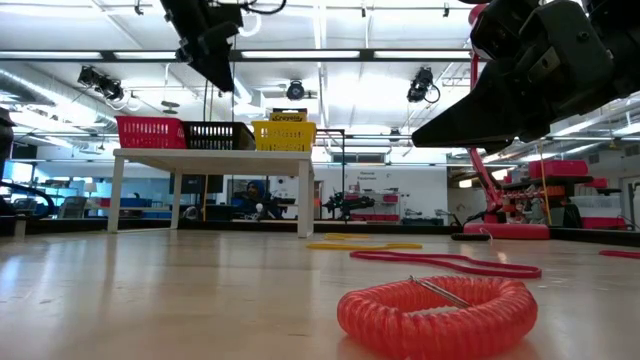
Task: Pick & Place Office Desk Supplies
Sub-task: Put the red rubber band into the red bin on the shelf
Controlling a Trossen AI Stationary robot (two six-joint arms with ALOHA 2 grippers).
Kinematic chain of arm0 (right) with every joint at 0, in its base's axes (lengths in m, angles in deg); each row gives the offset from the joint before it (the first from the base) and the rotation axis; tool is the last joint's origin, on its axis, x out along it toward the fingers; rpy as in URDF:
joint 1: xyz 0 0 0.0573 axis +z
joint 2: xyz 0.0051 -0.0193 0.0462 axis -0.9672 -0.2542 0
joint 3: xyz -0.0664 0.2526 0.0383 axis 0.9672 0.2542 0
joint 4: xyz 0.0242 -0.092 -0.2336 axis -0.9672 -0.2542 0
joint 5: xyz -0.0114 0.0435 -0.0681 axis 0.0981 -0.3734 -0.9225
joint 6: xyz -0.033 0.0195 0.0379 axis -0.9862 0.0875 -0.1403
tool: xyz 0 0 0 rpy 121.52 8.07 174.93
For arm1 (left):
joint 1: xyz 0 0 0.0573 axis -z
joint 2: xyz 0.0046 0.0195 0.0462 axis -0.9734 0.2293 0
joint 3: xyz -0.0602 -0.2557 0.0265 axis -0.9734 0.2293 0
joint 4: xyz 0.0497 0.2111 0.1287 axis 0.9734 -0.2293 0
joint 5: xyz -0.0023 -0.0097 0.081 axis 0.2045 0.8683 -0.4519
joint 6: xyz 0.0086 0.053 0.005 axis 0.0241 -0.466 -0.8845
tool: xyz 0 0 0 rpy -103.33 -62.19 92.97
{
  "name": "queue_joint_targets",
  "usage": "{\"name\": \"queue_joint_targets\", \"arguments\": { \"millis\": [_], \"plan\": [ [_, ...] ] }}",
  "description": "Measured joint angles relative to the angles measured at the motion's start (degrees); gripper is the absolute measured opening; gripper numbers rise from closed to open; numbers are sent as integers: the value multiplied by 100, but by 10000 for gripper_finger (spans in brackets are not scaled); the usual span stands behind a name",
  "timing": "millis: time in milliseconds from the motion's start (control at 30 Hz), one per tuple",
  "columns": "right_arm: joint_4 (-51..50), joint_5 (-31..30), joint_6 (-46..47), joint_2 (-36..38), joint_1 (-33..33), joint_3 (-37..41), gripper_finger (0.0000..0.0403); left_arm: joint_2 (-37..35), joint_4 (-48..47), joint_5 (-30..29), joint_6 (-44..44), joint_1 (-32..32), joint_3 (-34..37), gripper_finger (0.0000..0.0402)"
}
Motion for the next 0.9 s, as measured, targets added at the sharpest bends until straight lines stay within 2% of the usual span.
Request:
{"name": "queue_joint_targets", "arguments": {
  "millis": [200, 367, 433, 567, 700, 900],
  "plan": [
    [0, 0, 0, 0, 0, 0, 5, -354, 42, 17, -135, 416, 15, 140],
    [0, -1, 0, 0, 0, 0, 5, -783, 265, 113, -258, 1121, 58, 111],
    [0, 0, 0, 0, -2, 0, 5, -1053, 649, 170, -234, 1404, 368, 94],
    [0, 0, 0, 0, -1, 0, 5, -1657, 2136, 662, -150, 1820, 1614, 61],
    [0, -2, 0, 0, 0, 0, 5, -2064, 4109, 1379, -146, 2015, 3001, 33],
    [4, -2, 0, 0, -2, 0, 5, -2015, 7296, 2169, -79, 2186, 4587, 8]
  ]
}}
